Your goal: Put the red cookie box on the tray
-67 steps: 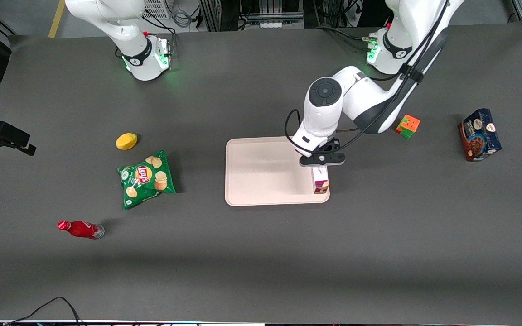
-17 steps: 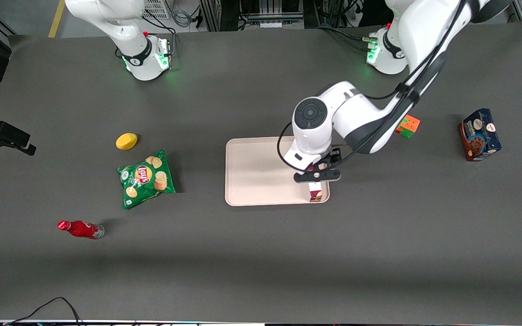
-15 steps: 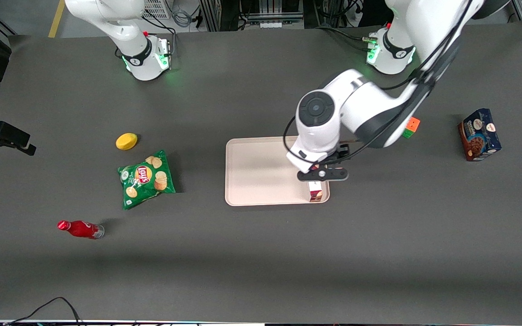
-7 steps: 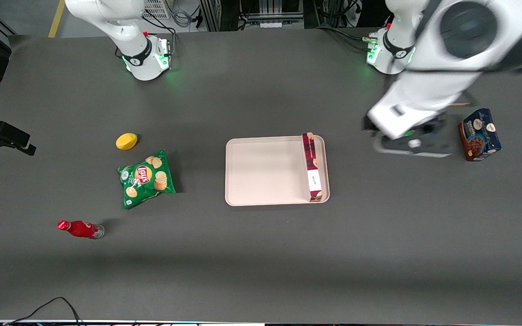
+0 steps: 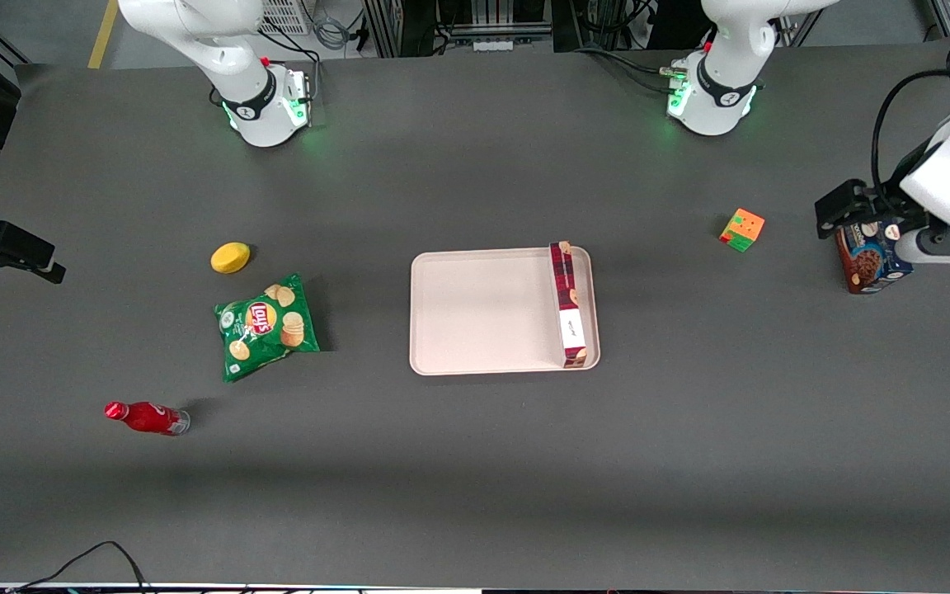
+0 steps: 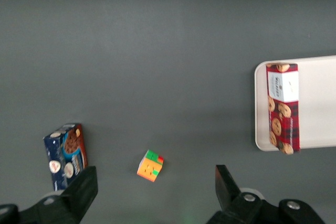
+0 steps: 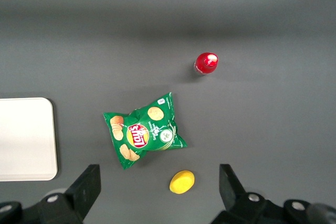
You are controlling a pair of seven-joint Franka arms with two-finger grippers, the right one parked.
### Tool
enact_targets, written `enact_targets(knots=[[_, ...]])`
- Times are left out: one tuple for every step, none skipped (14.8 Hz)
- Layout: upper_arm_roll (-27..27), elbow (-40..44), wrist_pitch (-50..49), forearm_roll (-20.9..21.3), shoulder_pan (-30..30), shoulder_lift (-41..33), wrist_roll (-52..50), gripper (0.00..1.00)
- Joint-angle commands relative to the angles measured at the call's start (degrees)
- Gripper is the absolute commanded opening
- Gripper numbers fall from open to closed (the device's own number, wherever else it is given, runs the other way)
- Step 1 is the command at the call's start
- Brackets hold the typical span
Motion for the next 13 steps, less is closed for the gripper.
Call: enact_targets(knots=[[10.6,-11.9,7.2,-0.7,-12.0,-6.3,-2.2,1.0],[10.6,-12.1,7.3,-0.6,-12.2,-6.2,-2.9,1.0],[10.7,-12.4,7.5,-0.5,-12.4,-6.1,-3.8,1.0],[10.7,-12.7,8.2,-0.3,-12.3,-5.9,-4.0,1.0],[10.6,-12.6,8.7,-0.2,-12.2,-5.6,-4.0,1.0],[10.6,-12.3,9.0,0.1,-12.2,-5.3,-4.0,1.0],[10.6,-12.3,9.4,0.1,-12.1,-5.1,-4.0,1.0],[10.6,-12.4,9.5,0.1,-11.9,-5.0,-4.0,1.0],[10.6,-12.4,9.5,0.1,-11.9,-5.0,-4.0,1.0],[10.6,-12.4,9.4,0.1,-11.9,-5.0,-3.9,1.0],[10.6,-12.4,9.4,0.1,-11.9,-5.0,-3.9,1.0],[10.6,-12.4,9.2,0.1,-12.1,-5.1,-3.9,1.0],[10.6,-12.4,9.1,0.1,-12.2,-5.1,-3.9,1.0]])
